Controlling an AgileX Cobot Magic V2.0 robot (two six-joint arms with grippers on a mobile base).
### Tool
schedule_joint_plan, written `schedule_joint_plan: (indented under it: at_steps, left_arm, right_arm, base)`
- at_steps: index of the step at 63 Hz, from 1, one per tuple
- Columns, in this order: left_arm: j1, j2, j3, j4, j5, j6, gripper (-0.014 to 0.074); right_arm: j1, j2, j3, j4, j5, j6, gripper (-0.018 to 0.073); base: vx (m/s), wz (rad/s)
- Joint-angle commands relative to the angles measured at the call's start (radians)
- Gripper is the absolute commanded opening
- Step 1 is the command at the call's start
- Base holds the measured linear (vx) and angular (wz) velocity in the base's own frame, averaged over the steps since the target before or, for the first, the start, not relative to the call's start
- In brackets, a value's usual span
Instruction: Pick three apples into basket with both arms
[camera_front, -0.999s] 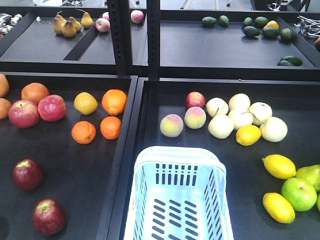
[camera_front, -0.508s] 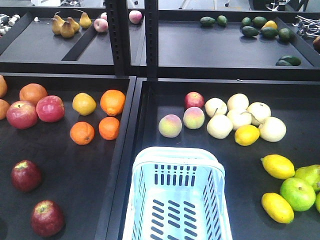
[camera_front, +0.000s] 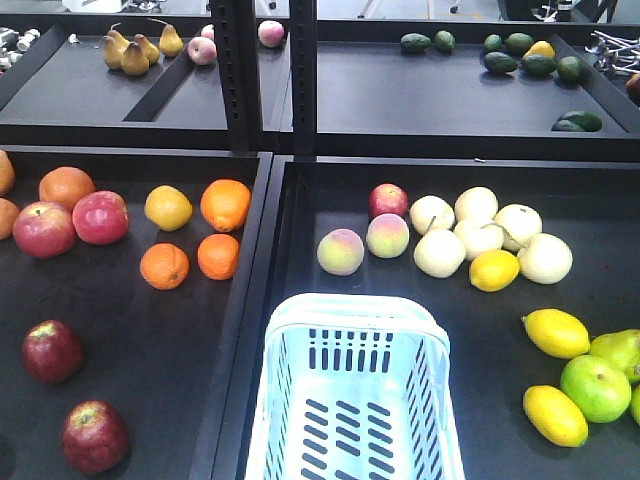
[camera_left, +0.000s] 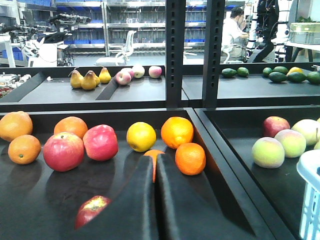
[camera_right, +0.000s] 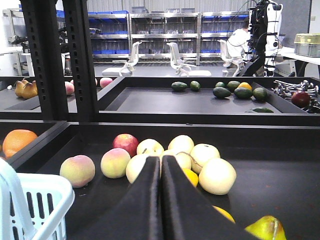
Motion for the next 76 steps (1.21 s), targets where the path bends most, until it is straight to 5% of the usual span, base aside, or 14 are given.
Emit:
schedule_joint_plan:
  at_steps: [1, 21, 34, 56, 63, 76]
  left_arm:
    - [-0.001, -0.001, -0.005, -0.009, -0.087, -0.005, -0.0006]
    - [-0.001, -0.001, -0.052, -0.013, -0.109, -0.043, -0.0006]
    - [-0.001, 0.065, -0.259, -0.013, 0.073, -0.113, -0.0006]
    - [-0.001, 0.451, -0.767, -0.009, 0.635, -0.07, -0.0006]
    - [-0.001, 0.538, -0.855, -0.009, 0.714, -0.026, -0.0006]
    - [-0.001, 0.587, -0.879, -0.009, 0.681, -0.022, -0.0003]
  right_arm:
    - [-0.003, -0.001, 0.011, -0.008, -0.078, 0.001, -0.0008]
    - [-0.003, -0.001, 0.011, -0.008, -0.078, 0.001, -0.0008]
    - [-0.003, -0.001, 0.011, -0.008, -0.078, 0.001, -0.0008]
    - [-0.003, -0.001, 0.011, -0.008, -0.077, 0.001, -0.0008]
    - [-0.003, -0.001, 0.011, -0.008, -0.077, 0.001, -0.0008]
    - [-0.003, -0.001, 0.011, -0.008, -0.077, 0.001, -0.0008]
  base:
    - [0.0, 0.0]
    - [0.0, 0.0]
    - [0.0, 0.0]
    - [0.0, 0.0]
    - [0.0, 0.0]
    - [0.0, 0.0]
